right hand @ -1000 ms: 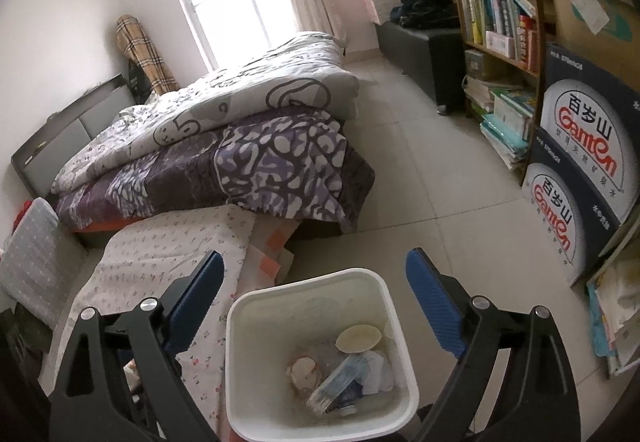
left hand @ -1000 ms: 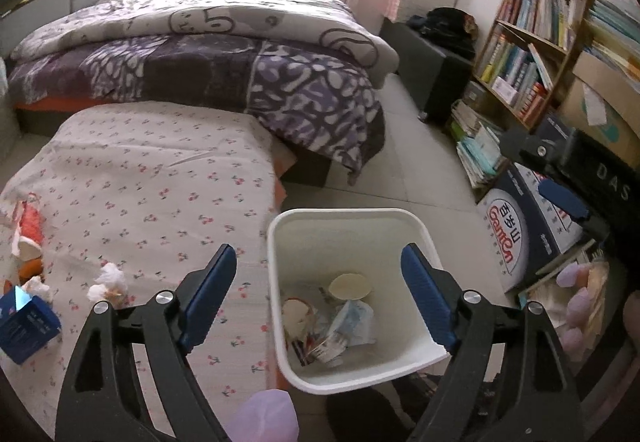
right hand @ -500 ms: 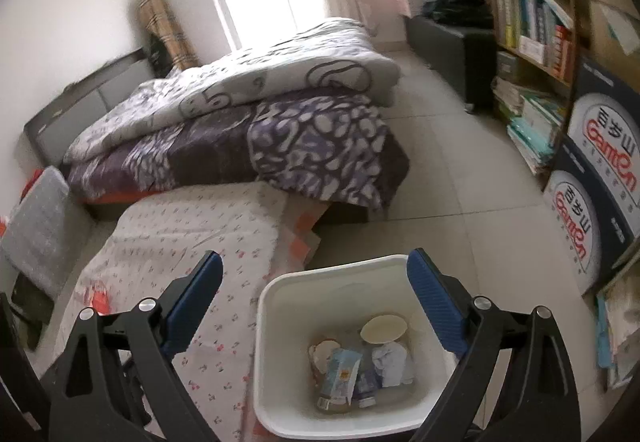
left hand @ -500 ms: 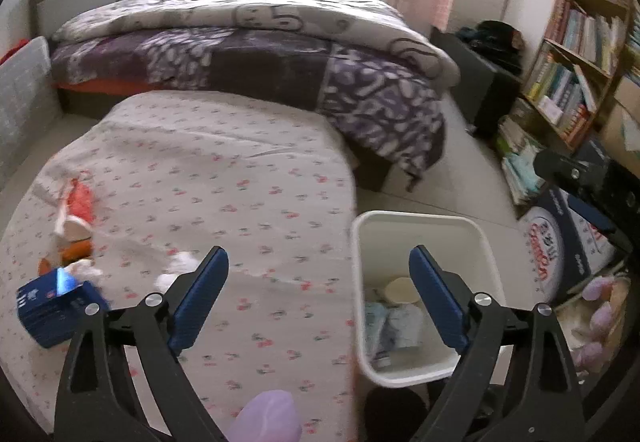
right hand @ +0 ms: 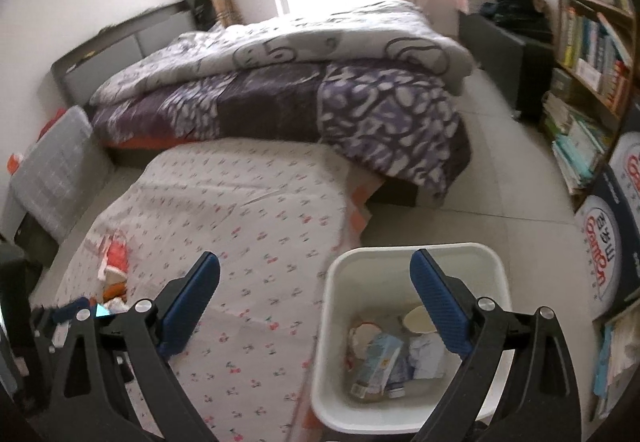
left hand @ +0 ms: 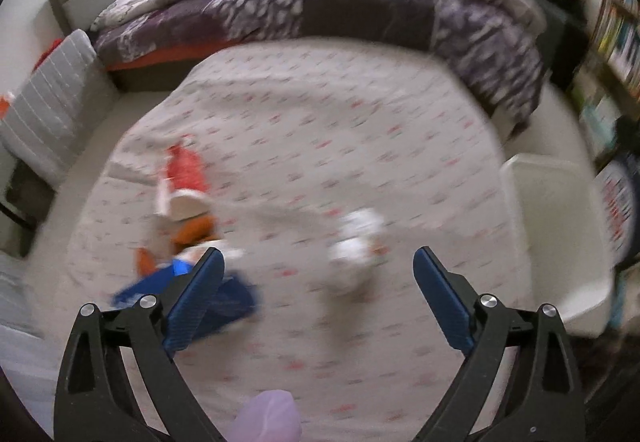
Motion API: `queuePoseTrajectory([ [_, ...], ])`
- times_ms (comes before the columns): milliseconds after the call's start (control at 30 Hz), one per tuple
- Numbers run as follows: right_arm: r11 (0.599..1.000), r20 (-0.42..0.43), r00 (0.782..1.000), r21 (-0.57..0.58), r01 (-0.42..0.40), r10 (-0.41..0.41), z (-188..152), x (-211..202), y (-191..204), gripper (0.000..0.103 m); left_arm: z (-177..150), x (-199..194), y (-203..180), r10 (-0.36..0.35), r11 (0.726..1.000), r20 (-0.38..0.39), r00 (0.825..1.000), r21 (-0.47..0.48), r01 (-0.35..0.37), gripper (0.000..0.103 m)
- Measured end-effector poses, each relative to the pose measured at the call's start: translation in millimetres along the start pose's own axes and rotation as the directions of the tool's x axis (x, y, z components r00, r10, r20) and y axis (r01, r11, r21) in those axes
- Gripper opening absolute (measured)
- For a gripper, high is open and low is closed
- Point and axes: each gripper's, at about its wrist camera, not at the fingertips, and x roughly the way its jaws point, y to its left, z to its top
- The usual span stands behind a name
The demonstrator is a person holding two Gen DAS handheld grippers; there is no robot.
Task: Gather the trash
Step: 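Move both open tools from the bin back over the bedsheet, then grasp the dark-blue box with the left tool while the right tool approaches the white tissue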
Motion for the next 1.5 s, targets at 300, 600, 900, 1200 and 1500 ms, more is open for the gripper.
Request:
queuePoseTrajectory([
  [300, 0.990, -0.140, 0.989, -0.127, -0.058, 0.040, -15.2, 42.6, 57.9, 0.093, -22.9, 59.1, 82.8, 0.103, 0.973, -0.255, 0.961, 0.224, -0.045, 0.096],
  [600, 0.980, -0.245, 0.968, -0.174, -0.095, 0.051, -31.7, 77.9, 99.7, 0.093, -49.6, 90.0, 103.3, 0.036, 0.954, -0.370, 0.928, 0.290, 0.079, 0.091],
  [900, 0.980, -0.309, 0.946, -0.135, -0.144, 0.096, -35.8, 94.9, 118.4, 0.093, -80.5, 63.7, 105.7, -0.120, 0.952, -0.414, 0.902, 0.210, 0.223, 0.079],
  [1200, 0.987, -0.355, 0.929, -0.075, -0.139, 0.104, -40.9, 109.8, 125.4, 0.093, -72.9, 62.8, 117.7, -0.170, 0.972, -0.411, 0.896, 0.078, 0.220, 0.084],
  [1500, 0.985, -0.428, 0.891, -0.009, -0.175, 0.154, -49.3, 126.2, 132.4, 0.093, -52.6, 40.4, 112.0, -0.160, 0.979, -0.331, 0.930, 0.064, 0.191, 0.037],
])
